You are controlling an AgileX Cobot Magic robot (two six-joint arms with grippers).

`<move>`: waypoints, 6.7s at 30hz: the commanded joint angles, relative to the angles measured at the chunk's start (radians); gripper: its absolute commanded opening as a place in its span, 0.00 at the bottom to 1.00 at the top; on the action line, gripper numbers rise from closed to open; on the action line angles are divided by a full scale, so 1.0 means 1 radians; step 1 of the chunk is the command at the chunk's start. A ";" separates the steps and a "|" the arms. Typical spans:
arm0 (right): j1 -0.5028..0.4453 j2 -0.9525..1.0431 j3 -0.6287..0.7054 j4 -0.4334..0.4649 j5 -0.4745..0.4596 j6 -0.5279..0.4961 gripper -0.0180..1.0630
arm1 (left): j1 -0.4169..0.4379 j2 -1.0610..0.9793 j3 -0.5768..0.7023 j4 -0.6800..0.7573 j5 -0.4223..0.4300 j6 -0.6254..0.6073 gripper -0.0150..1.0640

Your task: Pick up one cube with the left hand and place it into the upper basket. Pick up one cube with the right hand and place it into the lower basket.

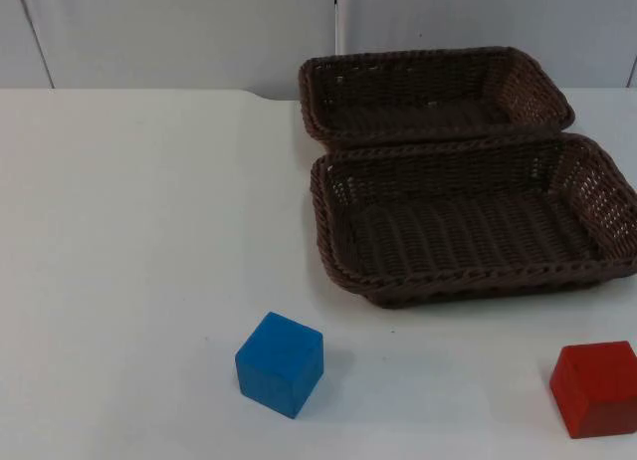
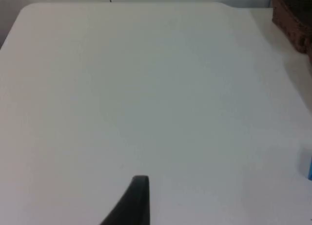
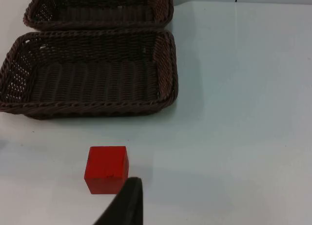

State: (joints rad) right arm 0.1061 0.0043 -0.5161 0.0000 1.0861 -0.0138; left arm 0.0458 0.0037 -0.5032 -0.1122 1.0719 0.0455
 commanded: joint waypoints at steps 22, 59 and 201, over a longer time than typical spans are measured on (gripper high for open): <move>-0.004 -0.004 0.000 0.000 -0.006 -0.002 0.99 | 0.002 0.160 -0.043 -0.074 -0.038 -0.006 0.99; -0.004 -0.004 0.000 0.000 -0.006 -0.002 0.99 | 0.002 0.604 -0.192 -0.226 -0.172 0.210 0.99; -0.004 -0.004 0.000 0.000 -0.006 -0.002 0.99 | -0.698 1.950 -0.500 0.074 -0.552 -0.183 0.01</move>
State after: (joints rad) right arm 0.1061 0.0043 -0.5161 0.0000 1.0861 -0.0157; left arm -0.6464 1.9736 -1.0011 -0.0452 0.5124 -0.1312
